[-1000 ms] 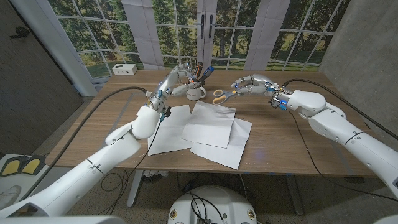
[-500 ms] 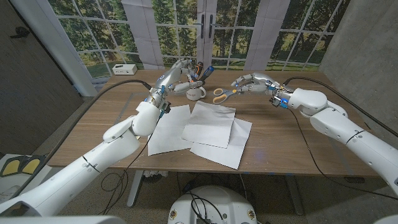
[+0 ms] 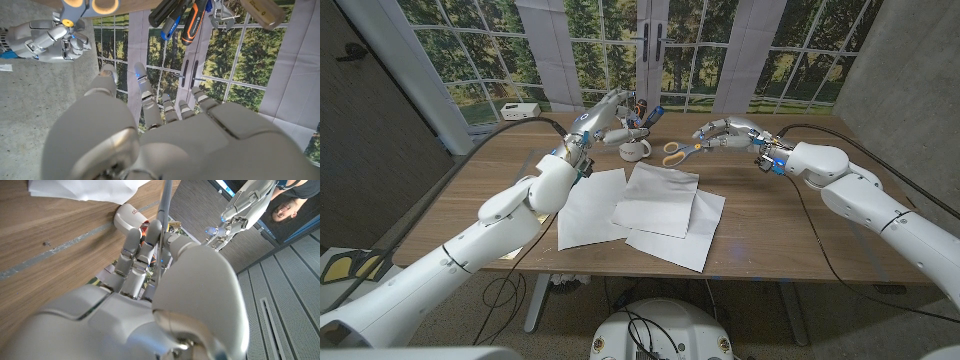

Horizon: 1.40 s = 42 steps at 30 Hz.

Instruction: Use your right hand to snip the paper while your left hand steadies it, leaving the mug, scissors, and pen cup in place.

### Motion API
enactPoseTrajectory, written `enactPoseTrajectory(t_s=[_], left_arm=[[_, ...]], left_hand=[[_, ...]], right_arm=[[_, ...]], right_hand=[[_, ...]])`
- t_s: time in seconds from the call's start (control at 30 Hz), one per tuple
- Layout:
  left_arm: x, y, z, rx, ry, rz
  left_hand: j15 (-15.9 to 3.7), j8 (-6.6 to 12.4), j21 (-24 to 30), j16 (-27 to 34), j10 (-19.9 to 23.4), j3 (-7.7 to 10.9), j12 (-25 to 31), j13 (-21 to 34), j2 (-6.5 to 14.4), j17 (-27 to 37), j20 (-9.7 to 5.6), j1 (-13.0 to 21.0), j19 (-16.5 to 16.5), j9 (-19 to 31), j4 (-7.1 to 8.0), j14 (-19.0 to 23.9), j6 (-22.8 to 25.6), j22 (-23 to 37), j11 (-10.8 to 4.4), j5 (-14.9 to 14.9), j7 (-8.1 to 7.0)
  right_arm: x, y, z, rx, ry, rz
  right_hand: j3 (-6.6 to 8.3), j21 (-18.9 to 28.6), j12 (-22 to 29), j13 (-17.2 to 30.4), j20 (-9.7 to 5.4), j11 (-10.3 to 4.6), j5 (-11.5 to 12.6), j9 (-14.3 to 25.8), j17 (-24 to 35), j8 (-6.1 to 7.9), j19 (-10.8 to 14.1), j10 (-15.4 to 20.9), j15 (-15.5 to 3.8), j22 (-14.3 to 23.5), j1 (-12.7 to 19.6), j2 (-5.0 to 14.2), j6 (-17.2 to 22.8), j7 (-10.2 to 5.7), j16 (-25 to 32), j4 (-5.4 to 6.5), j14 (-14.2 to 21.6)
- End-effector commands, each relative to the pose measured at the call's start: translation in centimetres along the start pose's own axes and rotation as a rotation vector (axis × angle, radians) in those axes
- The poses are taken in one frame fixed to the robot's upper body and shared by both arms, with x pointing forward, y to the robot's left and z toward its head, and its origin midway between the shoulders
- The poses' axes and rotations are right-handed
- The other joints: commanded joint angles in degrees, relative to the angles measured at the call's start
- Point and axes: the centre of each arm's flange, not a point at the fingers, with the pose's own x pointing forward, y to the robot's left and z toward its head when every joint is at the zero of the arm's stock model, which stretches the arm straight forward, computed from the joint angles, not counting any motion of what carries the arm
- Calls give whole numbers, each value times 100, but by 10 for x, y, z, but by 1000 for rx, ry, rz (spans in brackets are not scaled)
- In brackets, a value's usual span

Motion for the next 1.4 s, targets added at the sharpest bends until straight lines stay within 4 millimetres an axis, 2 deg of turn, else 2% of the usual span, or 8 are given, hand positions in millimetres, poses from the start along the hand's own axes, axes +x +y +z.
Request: enactPoseTrajectory(t_s=[0.03,0.13,0.23,0.43,0.53,0.83,1.03,1.4], left_arm=[[3,8,6,23,-16,-106],[4,11,9,63,7,-139],[6,15,14,112,28,-178],[9,19,24,172,21,-171],[11,20,24,169,7,-193],[16,19,28,234,23,-239],[20,18,33,280,28,-269],[23,12,37,313,35,-273]], left_hand=[[112,-56,-3,-27,-124,29,-54,-7,151,-4,35,55,-128,89,-6,-201,-183,2,32,27,12],[166,-68,-18,-37,-206,89,-82,-12,286,-6,-7,178,-245,140,-63,-380,-221,-3,61,59,47],[240,-178,-29,-44,-335,64,-123,-15,286,-2,39,192,-362,170,-78,-528,-481,-5,104,44,-2],[263,-111,-23,-34,-347,-15,-117,-15,230,2,34,97,-420,200,-47,-619,-311,-4,99,8,10],[142,-122,2,-17,-309,87,-95,-21,351,0,-89,295,-425,215,-136,-678,-317,-4,-20,125,-77],[220,-236,-25,-38,-466,215,-145,-27,426,-2,-47,563,-596,187,-209,-901,-516,-5,39,318,-39],[311,-346,-25,-25,-561,76,-165,-29,269,4,-28,393,-702,144,-117,-1008,-687,-4,64,282,-12],[481,-463,6,31,-589,66,-151,-33,336,4,129,402,-724,78,-98,-946,-885,-4,176,192,-83]], right_arm=[[-2,1,2,23,-8,5],[-3,1,4,21,-8,3],[-3,1,5,22,-10,0],[-3,1,4,25,-9,-1],[-2,1,5,25,-9,-2],[-1,0,4,29,-6,-8],[0,0,4,36,-12,-7],[1,-1,1,52,-14,-5]], right_hand=[[44,13,16,13,-627,-10,-30,9,11,-2,-25,-7,-592,16,47,44,12,-24,-4,4,-27],[45,12,21,24,-626,-10,-34,8,11,-1,-28,-12,-591,16,46,48,13,-30,-3,7,-27],[45,13,19,25,-627,-14,-39,7,11,-1,-31,-15,-591,17,47,51,11,-30,-2,7,-27],[43,15,20,18,-628,-13,-50,4,12,1,-35,0,-591,18,48,52,15,-25,-2,6,-38],[44,14,24,36,-628,-21,-56,3,12,2,-40,-15,-591,17,50,53,18,-22,-3,5,-46],[41,18,23,37,-629,-17,-70,-1,14,-9,-45,-13,-592,19,51,55,-16,-27,-1,4,-56],[37,21,13,28,-624,-24,-85,-4,15,-5,-47,-20,-592,18,51,55,-12,-23,2,4,-61],[36,19,13,39,-619,-15,-105,-9,15,-3,-58,-35,-592,17,56,60,-14,-30,6,2,-67]])
